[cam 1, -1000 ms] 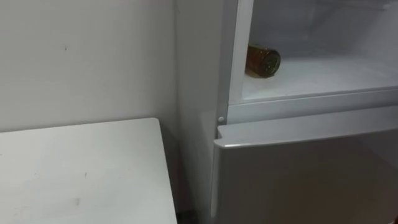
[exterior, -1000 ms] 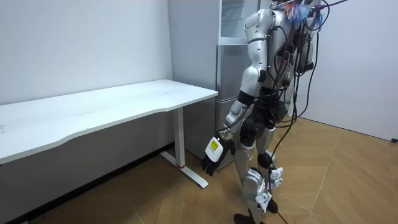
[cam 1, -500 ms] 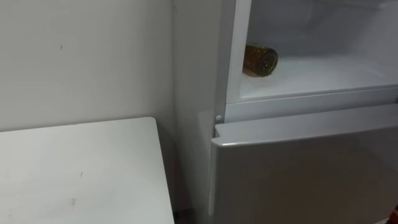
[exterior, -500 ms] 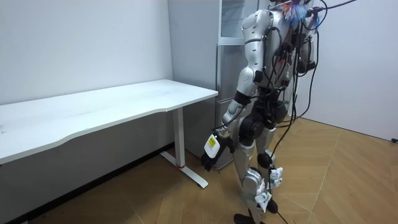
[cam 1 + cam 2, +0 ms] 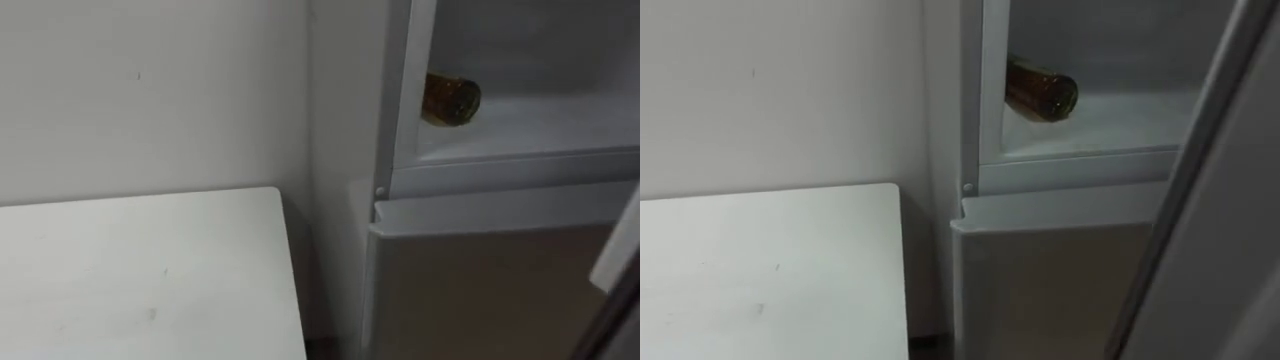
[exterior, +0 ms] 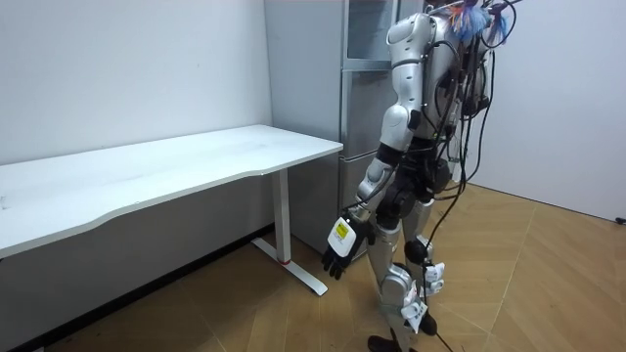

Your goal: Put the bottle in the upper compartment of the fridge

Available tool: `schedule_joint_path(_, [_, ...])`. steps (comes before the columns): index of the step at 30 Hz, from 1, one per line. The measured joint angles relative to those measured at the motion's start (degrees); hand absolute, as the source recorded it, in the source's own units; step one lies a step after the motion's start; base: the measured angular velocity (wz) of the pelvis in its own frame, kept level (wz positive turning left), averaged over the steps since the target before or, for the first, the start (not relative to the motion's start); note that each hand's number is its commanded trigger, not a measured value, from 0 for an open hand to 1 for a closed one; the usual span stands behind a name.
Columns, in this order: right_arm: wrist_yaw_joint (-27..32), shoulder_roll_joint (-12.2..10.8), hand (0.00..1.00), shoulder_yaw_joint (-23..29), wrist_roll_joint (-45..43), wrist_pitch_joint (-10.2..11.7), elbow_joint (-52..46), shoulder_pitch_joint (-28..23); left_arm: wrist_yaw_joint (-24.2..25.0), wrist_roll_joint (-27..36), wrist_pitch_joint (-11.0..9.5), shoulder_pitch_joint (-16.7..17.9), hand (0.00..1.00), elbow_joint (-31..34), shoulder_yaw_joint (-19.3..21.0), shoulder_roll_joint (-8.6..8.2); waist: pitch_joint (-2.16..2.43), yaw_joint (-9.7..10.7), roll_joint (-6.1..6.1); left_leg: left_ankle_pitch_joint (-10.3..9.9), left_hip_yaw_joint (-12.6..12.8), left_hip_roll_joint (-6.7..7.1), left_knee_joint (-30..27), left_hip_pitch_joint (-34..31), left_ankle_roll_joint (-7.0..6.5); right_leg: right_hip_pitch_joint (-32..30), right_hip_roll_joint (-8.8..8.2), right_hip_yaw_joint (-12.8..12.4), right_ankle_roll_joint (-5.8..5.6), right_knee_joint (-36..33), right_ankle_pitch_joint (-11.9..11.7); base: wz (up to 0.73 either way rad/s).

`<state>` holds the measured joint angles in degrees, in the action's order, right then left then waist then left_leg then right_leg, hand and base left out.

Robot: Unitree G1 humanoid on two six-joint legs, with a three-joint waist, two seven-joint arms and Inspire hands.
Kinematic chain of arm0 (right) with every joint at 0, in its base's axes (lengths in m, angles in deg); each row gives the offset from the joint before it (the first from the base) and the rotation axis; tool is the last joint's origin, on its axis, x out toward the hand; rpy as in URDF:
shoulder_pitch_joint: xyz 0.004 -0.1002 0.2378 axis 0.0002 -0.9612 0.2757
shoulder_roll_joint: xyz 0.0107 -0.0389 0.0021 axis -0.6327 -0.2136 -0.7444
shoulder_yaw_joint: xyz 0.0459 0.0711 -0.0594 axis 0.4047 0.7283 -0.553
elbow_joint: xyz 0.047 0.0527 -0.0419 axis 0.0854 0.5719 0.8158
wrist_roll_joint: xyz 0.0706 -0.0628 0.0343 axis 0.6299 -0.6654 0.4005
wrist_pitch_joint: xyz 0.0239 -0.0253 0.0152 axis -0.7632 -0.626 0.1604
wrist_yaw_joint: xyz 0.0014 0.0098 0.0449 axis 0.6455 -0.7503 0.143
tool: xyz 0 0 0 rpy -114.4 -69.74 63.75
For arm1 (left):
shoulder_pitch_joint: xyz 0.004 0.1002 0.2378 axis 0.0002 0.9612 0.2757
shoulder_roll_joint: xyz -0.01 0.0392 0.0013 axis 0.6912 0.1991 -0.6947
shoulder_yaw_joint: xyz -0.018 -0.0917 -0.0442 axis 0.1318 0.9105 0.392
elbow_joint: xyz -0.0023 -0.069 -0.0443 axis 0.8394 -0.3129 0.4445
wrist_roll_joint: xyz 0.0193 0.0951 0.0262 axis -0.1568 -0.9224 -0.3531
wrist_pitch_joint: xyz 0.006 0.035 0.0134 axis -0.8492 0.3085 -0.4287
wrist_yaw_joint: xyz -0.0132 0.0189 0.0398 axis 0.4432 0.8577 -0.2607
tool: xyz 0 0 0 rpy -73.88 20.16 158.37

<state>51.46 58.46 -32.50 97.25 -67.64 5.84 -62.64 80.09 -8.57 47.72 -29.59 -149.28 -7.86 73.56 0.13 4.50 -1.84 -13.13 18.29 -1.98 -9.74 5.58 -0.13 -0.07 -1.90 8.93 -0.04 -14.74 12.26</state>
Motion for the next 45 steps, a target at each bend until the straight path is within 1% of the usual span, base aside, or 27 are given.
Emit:
schedule_joint_path(3, [-2.0, 0.0, 0.00, 0.0, 0.0, 0.0, 0.0, 0.1, 0.0, 0.0, 0.0, -0.4, 0.00, 0.1, 0.0, -0.01, -0.06, -0.1, -0.13, 0.0, -0.3, -0.02, 0.0, -0.1, 0.01, 0.3, -0.05, 0.5, 0.00, 0.0, 0.0, 0.07])
schedule_joint_path(6, [-2.8, 0.0, 0.00, 0.0, 0.0, 0.0, 0.0, 0.1, 0.0, 0.0, 0.0, -0.4, 0.00, 0.1, 0.0, -0.01, -0.09, -0.2, -0.26, 0.0, -0.4, -0.03, 0.0, -0.1, 0.01, 0.3, -0.07, 0.6, 0.00, 0.1, 0.0, 0.04])
schedule_joint_path(8, [-3.4, 0.0, 0.00, 0.0, 0.0, 0.0, 0.0, 0.1, 0.0, 0.0, 0.0, -0.4, 0.00, 0.1, 0.0, 0.00, -0.19, -0.2, -0.42, 0.0, -0.4, -0.03, 0.0, -0.2, 0.01, 0.4, -0.08, 0.7, 0.00, 0.1, 0.0, 0.00])
schedule_joint_path(11, [-3.6, 0.0, 0.00, 0.0, 0.0, 0.0, 0.0, 0.1, 0.0, 0.0, 0.0, -0.4, 0.00, 0.1, 0.0, 0.00, -0.37, -0.2, -0.74, 0.0, -0.7, -0.03, 0.0, -0.3, 0.01, 0.4, -0.08, 0.7, 0.00, 0.1, 0.0, 0.00])
schedule_joint_path(17, [-3.7, 0.0, 0.00, 0.0, 0.0, 0.0, 0.0, 0.1, 0.0, 0.0, 0.0, -0.4, 0.00, 0.1, 0.0, 0.00, -0.39, 0.0, -0.86, 0.0, -0.8, -0.06, -0.1, -0.4, 0.01, 0.3, -0.08, 0.8, 0.01, 0.1, 0.0, 0.00])
schedule_joint_path(18, [-3.9, 0.0, 0.00, 0.0, 0.0, 0.0, 0.0, 0.1, 0.0, 0.0, 0.0, -0.4, 0.00, 0.1, 0.0, 0.00, -0.31, -0.2, -0.73, 0.0, -0.8, -0.07, -0.2, -0.5, 0.01, 0.3, -0.08, 0.8, 0.01, 0.1, 0.0, 0.00])
schedule_joint_path(25, [-5.6, 0.0, 0.00, -0.1, 0.5, 0.0, 0.0, 0.1, 0.5, -0.1, 0.1, -0.4, 0.00, 0.0, -0.1, 0.00, -0.26, -0.2, -0.67, 0.0, -0.5, -0.29, -1.0, -1.1, 0.01, 0.3, -0.01, 0.9, 0.14, 0.3, -0.1, 0.00])
schedule_joint_path(28, [-6.4, 0.0, 0.00, -0.6, 0.5, 0.0, 0.0, 0.1, 1.0, -0.2, 0.4, -0.4, 0.00, 0.0, -0.7, 0.05, -0.05, -0.1, -0.34, 0.0, -0.5, -0.31, -1.0, -1.0, 0.02, 0.3, 0.01, 1.2, 0.24, 0.9, -0.2, 0.01])
schedule_joint_path(29, [-6.8, 0.0, 0.00, -1.0, 0.5, 0.0, 0.0, 0.1, 1.1, -0.2, 0.6, -0.4, 0.00, 0.0, -1.2, 0.06, 0.05, -0.1, -0.21, 0.0, -0.5, -0.30, -1.0, -1.0, 0.02, 0.3, 0.00, 1.2, 0.24, 0.9, -0.2, 0.00])
schedule_joint_path(31, [-7.7, 0.0, 0.00, -2.6, 0.5, 0.0, 0.0, 0.1, 1.1, -0.1, 0.6, -0.5, 0.00, 0.0, -2.2, 0.08, 0.10, -0.2, -0.13, 0.0, -0.4, -0.35, -1.1, -0.9, 0.02, 0.3, 0.02, 1.1, 0.25, 0.7, -0.2, -0.05])
schedule_joint_path(32, [-8.7, 0.0, 0.00, -3.8, 0.6, 0.0, 0.0, 0.1, 1.3, -0.1, 0.6, -0.6, 0.00, 0.0, -2.5, 0.03, 0.21, -0.3, 0.06, 0.0, -0.3, -0.40, -1.2, -0.8, 0.02, 0.4, 0.06, 1.0, 0.29, 0.7, -0.2, -0.08])
schedule_joint_path(33, [-9.8, 0.0, 0.00, -5.0, 0.6, 0.0, 0.0, 0.1, 1.3, -0.1, 0.6, -0.7, 0.00, 0.0, -2.7, 0.04, 0.22, -0.6, 0.08, 0.0, -0.2, -0.44, -1.2, -0.6, 0.02, 0.5, 0.12, 0.8, 0.34, 0.6, -0.2, -0.09])
schedule_joint_path(34, [-10.3, 0.0, 0.00, -5.5, 0.6, 0.0, 0.0, 0.1, 1.4, -0.1, 0.6, -0.8, 0.00, 0.0, -2.7, 0.04, 0.18, -0.8, 0.10, 0.0, -0.3, -0.44, -1.1, -0.4, 0.02, 0.7, 0.12, 0.8, 0.35, 0.5, -0.2, -0.09])
schedule_joint_path(35, [-10.7, -0.1, 0.00, -6.6, 0.5, 0.0, 0.0, 0.1, 1.5, -0.1, 0.6, -0.9, 0.00, -0.1, -3.1, 0.11, 0.00, -1.4, 0.08, 0.0, -0.4, -0.48, -1.1, 0.1, 0.02, 1.3, 0.12, 0.9, 0.35, 0.5, -0.2, -0.09])
schedule_joint_path(36, [-10.7, -0.4, 0.00, -6.9, 0.5, 0.0, 0.0, 0.2, 1.6, -0.1, 0.5, -1.0, 0.00, -0.2, -3.4, 0.16, 0.02, -1.9, 0.18, 0.0, -0.5, -0.51, -1.2, 0.1, 0.02, 1.4, 0.09, 1.2, 0.35, 0.4, -0.2, -0.07])
schedule_joint_path(39, [-11.3, -0.4, 0.00, -7.2, 0.5, 0.0, 0.0, 0.5, 1.7, -0.1, 0.5, -1.1, 0.00, -0.4, -3.6, 0.16, -0.10, -1.9, 0.38, 0.0, -0.5, -0.57, -1.2, 0.1, 0.02, 1.2, 0.07, 1.4, 0.39, 0.2, -0.2, -0.01])
schedule_joint_path(41, [-12.2, -0.4, 0.00, -8.0, 0.5, 0.0, 0.0, 0.9, 1.8, -0.1, 0.5, -1.1, 0.00, -0.1, -3.9, 0.15, -0.55, -2.1, 0.51, 0.0, -0.5, -0.63, -1.2, 0.0, 0.02, 1.1, 0.07, 1.4, 0.52, 0.1, -0.3, -0.05])
schedule_joint_path(43, [-12.3, -0.5, 0.00, -8.6, 0.5, 0.0, 0.0, 1.4, 1.8, -0.1, 0.5, -1.2, 0.00, 0.0, -4.1, 0.16, -0.64, -2.2, 0.60, 0.0, -0.4, -0.62, -1.2, -0.2, 0.03, 0.9, 0.03, 1.4, 0.51, 0.1, -0.3, -0.02])
schedule_joint_path(45, [-12.4, -0.7, 0.00, -9.1, 0.4, 0.0, 0.0, 1.8, 1.7, -0.1, 0.5, -1.4, 0.00, 0.1, -4.6, 0.17, -0.62, -2.4, 0.62, 0.0, -0.4, -0.60, -1.4, -0.6, 0.04, 0.4, 0.01, 1.3, 0.51, 0.2, -0.3, 0.00])
